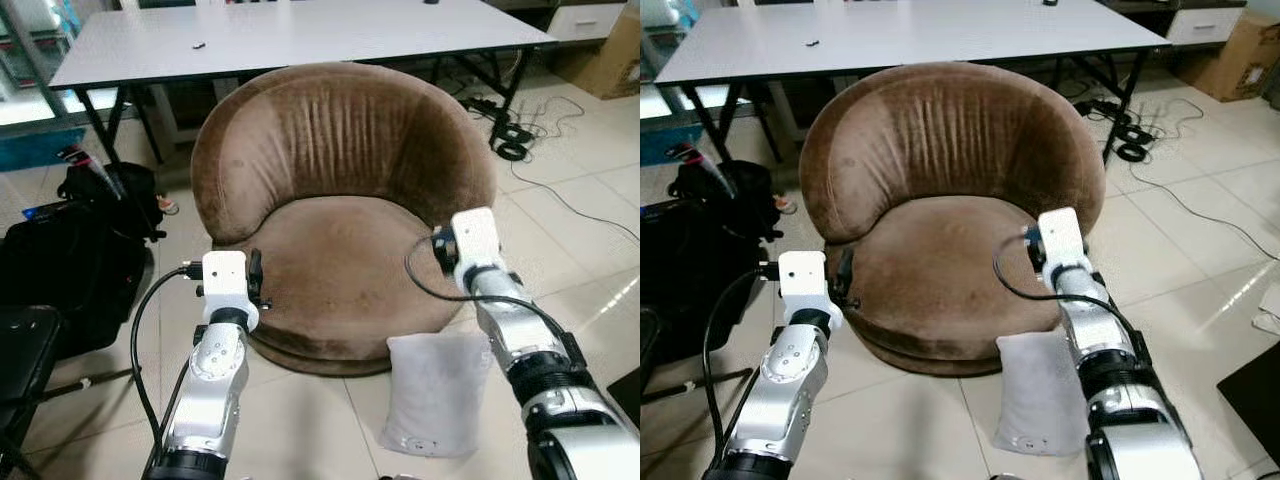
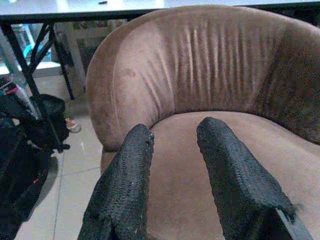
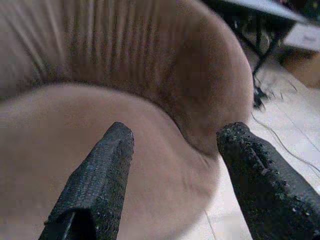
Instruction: Move the pillow to the sofa from floor
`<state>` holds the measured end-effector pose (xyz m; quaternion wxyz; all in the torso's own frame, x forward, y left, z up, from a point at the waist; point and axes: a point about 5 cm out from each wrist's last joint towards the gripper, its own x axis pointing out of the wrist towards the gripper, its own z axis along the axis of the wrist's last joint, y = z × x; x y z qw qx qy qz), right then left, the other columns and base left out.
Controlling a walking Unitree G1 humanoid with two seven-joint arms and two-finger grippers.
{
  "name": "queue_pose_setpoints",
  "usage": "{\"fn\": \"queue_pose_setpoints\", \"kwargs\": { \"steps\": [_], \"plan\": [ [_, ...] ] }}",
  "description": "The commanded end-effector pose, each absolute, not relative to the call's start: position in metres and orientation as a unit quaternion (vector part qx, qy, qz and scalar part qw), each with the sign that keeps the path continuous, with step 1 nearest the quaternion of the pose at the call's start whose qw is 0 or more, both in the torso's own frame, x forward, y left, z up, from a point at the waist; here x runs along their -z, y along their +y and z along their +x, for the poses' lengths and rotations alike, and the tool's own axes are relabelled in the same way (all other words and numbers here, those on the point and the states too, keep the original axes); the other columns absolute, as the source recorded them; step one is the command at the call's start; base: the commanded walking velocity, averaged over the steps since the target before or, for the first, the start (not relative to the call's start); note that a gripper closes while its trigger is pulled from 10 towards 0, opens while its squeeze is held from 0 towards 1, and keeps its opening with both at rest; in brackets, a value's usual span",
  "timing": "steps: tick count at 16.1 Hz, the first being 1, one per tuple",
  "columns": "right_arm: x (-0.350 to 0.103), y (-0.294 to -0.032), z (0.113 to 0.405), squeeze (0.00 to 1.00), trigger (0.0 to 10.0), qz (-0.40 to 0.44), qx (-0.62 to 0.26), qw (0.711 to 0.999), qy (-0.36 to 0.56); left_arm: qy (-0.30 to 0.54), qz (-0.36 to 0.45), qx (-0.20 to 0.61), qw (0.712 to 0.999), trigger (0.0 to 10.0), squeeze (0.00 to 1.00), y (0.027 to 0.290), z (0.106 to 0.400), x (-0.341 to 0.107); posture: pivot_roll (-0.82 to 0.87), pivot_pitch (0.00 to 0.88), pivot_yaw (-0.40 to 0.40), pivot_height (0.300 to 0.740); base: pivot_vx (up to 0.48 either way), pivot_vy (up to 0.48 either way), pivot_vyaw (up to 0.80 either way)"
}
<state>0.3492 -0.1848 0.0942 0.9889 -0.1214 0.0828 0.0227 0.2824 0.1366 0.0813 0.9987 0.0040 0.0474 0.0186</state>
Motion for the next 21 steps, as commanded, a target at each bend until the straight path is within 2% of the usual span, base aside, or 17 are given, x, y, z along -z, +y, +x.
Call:
{"fn": "queue_pose_setpoints", "kwargs": {
  "steps": [1,3,5,11,14,21],
  "plan": [
    [-0.105,-0.187,0.348,0.00,10.0,-0.081,-0.014,0.996,0.035,0.042,0.004,-0.019,0.999,10.0,0.00,0.137,0.282,-0.086,-0.09,0.000,0.000,0.740,0.000,0.000,0.00],
    [-0.112,-0.188,0.341,0.00,10.0,-0.051,-0.012,0.998,-0.018,0.040,-0.002,-0.017,0.999,10.0,0.00,0.138,0.286,-0.088,-0.09,0.000,0.000,0.740,0.000,0.000,0.00],
    [-0.113,-0.189,0.339,0.00,10.0,-0.050,-0.012,0.998,-0.029,0.039,-0.009,-0.017,0.999,10.0,0.00,0.137,0.287,-0.089,-0.10,0.000,0.001,0.740,0.000,0.000,0.00],
    [-0.093,-0.185,0.335,0.00,10.0,-0.111,-0.013,0.994,0.016,0.046,-0.020,-0.005,0.999,10.0,0.00,0.136,0.291,-0.088,-0.12,0.000,0.016,0.740,0.000,0.000,0.00],
    [-0.091,-0.178,0.333,0.00,10.0,-0.088,-0.020,0.996,0.013,0.046,-0.020,-0.002,0.999,10.0,0.00,0.136,0.292,-0.088,-0.12,0.000,0.021,0.740,0.000,0.000,0.00],
    [-0.087,-0.175,0.332,0.00,10.0,-0.094,-0.022,0.995,0.023,0.040,-0.011,-0.001,0.999,10.0,0.00,0.139,0.289,-0.090,-0.11,0.000,0.026,0.740,0.000,0.000,0.00]
  ]
}}
